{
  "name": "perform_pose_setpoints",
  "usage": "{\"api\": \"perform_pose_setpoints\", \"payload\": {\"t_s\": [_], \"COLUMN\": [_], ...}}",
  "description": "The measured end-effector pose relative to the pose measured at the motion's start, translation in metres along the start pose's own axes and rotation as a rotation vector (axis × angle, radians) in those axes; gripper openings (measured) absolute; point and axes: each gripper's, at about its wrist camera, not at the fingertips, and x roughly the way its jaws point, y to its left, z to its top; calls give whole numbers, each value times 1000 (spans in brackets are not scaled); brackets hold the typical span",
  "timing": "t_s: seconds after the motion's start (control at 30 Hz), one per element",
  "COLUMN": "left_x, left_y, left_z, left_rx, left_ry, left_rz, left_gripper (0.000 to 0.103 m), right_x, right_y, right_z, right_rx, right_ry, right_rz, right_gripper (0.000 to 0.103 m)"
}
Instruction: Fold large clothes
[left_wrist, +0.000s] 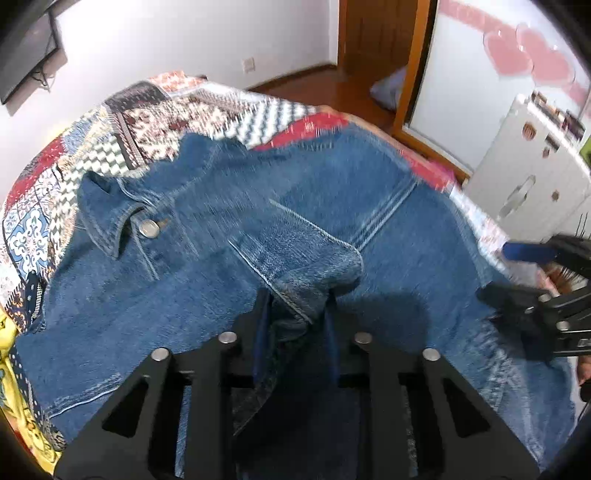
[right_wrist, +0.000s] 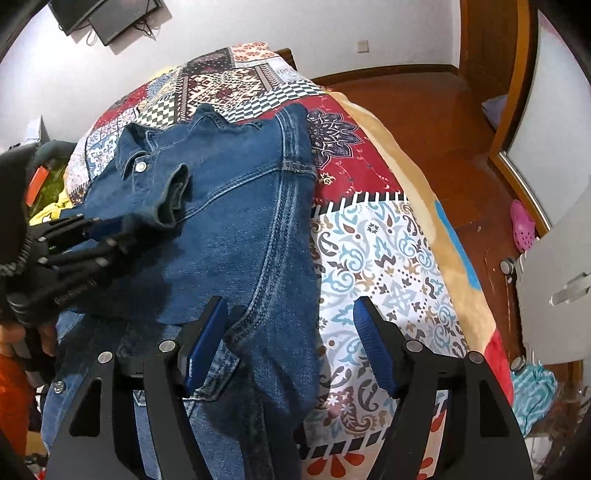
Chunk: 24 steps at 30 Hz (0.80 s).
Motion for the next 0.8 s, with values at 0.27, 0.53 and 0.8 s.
{"api": "perform_pose_setpoints", "payload": {"t_s": [0.27, 0.53, 0.8], "left_x": [-82, -145, -126], "left_y": [53, 130, 178], "left_z": [-2, -49, -143], "left_rx": [-172, -357, -566], "left_ry": [-183, -279, -168], "left_rz": [-28, 71, 86], "left_gripper": [18, 16, 15], "right_x": [-14, -9, 29], "right_y": [3, 22, 31], "right_z": [11, 24, 20], "right_rx": [-13, -65, -83], "right_ry": [-43, -58, 63], "right_rz": [-4, 10, 6], "right_gripper": [67, 67, 72]}}
